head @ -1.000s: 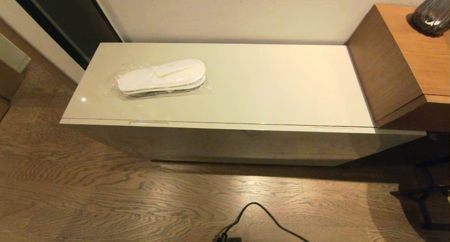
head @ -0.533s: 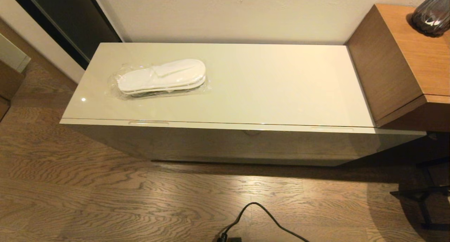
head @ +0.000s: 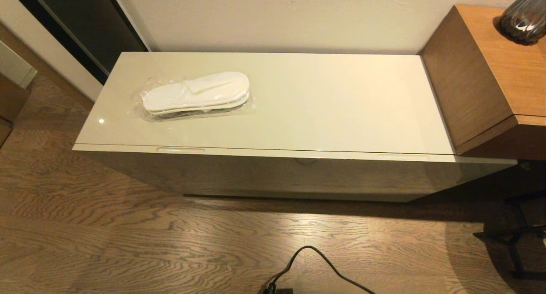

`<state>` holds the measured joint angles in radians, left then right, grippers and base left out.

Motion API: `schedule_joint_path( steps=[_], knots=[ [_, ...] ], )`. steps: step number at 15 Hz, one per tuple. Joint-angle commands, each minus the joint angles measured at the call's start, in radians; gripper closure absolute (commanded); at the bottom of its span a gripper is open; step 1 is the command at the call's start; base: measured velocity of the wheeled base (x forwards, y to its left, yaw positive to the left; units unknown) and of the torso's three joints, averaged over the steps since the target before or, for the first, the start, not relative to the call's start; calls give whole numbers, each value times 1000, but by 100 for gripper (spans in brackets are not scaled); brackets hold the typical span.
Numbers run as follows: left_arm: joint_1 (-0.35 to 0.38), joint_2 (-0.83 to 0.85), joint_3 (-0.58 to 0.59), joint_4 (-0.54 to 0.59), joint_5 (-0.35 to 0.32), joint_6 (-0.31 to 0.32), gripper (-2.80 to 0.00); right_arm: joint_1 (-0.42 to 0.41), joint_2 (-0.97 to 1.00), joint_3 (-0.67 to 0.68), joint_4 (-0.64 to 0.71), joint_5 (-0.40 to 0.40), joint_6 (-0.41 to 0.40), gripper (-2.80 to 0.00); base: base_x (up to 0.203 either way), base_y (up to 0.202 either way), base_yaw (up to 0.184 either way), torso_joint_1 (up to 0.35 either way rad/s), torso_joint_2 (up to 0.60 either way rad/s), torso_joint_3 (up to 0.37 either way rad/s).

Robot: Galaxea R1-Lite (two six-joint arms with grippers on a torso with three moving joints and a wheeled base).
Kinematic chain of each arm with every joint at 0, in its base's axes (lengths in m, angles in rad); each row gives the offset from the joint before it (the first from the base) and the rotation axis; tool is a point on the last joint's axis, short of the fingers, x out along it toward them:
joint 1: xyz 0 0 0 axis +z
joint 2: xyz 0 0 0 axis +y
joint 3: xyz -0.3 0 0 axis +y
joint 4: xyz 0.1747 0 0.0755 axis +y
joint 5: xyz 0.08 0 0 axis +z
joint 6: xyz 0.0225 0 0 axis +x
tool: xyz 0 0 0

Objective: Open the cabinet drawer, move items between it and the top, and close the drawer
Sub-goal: Open the drawer

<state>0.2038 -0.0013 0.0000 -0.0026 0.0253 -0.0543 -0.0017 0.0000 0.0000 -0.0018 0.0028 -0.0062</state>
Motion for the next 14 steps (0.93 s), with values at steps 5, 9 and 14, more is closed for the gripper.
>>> schedule_joint_path(
  steps=[5, 9, 14],
  knots=[
    [0, -39, 0, -2, 4, 7, 0, 0, 0, 0, 0, 0, 0, 0, 0, 0, 0, 0, 0, 0],
    [2, -39, -3, 6, -4, 59, 0, 0, 0, 0, -1, 0, 2, 0, 0, 0, 0, 0, 0, 0],
    [2, 0, -226, 164, -33, 57, 0, 0, 1, 0, -1, 0, 0, 0, 0, 0, 0, 0, 0, 0]
  ],
)
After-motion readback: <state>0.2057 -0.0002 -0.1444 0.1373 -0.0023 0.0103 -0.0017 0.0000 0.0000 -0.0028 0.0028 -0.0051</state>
